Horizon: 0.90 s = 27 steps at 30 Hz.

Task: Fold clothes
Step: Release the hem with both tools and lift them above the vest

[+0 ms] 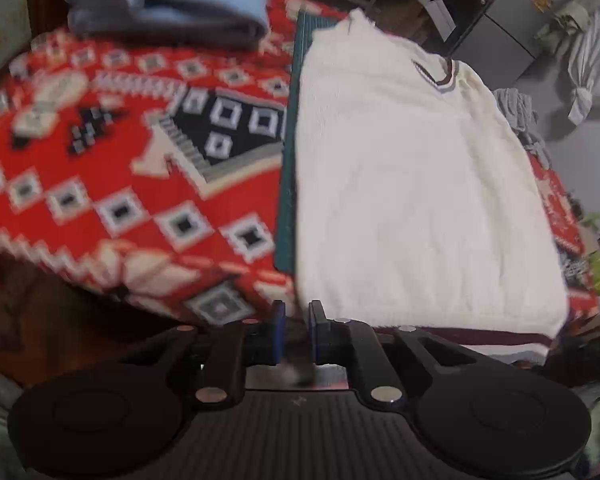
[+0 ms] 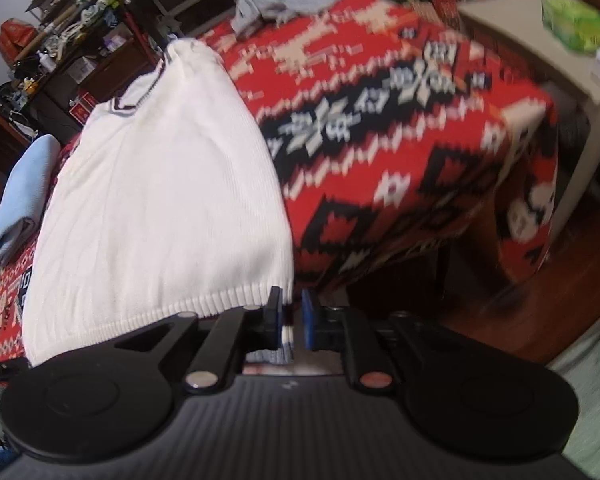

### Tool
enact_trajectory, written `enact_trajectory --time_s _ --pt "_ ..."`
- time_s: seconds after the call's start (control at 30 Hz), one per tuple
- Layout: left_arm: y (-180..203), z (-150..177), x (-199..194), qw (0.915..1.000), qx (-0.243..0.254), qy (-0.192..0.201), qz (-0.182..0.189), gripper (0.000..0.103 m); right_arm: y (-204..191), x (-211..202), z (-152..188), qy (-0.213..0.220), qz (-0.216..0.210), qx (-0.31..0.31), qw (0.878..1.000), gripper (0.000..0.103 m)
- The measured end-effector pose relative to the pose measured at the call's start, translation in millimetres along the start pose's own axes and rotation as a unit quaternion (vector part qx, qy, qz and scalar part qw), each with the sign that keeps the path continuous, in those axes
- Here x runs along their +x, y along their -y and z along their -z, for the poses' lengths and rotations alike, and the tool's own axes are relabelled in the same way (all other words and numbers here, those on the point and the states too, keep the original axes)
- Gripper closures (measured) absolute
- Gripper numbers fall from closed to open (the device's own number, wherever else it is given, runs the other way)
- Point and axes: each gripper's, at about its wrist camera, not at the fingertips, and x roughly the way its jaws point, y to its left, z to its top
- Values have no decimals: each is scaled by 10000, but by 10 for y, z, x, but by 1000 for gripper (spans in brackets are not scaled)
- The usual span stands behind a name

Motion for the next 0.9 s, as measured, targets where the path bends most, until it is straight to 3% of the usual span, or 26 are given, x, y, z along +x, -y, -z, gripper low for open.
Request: enact_trajectory --time_s 0.07,0.2,0.27,0.3,0.33,0.4,0.43,0.53,0.57,0.9 --pt "-19 -34 -71 9999 37 135 15 75 -35 -89 -63 138 64 -169 9997 86" --pt "35 -146 -212 9982 212 556 -52 61 -173 -265 -221 485 103 -628 9968 72" --pt "120 -227 -246 9962 387 775 -108 48 -296 -307 -317 631 67 -903 9939 68" --pt "177 -267 -247 9948 504 873 -163 41 -368 -306 -362 673 49 -1040 9923 62" --pt "243 -308 -229 9930 640 956 -260 39 -441 -295 -408 708 36 -1176 9905 58" --pt "375 -377 -176 9890 922 1079 -409 38 -562 -258 -474 794 35 -1385 9872 36" --pt "439 -400 -142 9871 1065 1115 -432 35 -621 -227 -494 823 32 -1476 9856 32" --pt "625 -462 -28 9811 1450 1197 -446 17 -800 -99 -531 865 20 -1722 9813 12" --pt "674 -478 27 9805 1508 1186 -415 16 -853 -49 -532 864 34 -1787 9801 3" --pt "1021 -552 733 9749 2072 646 -487 14 -1216 558 -428 570 344 -2644 9621 0"
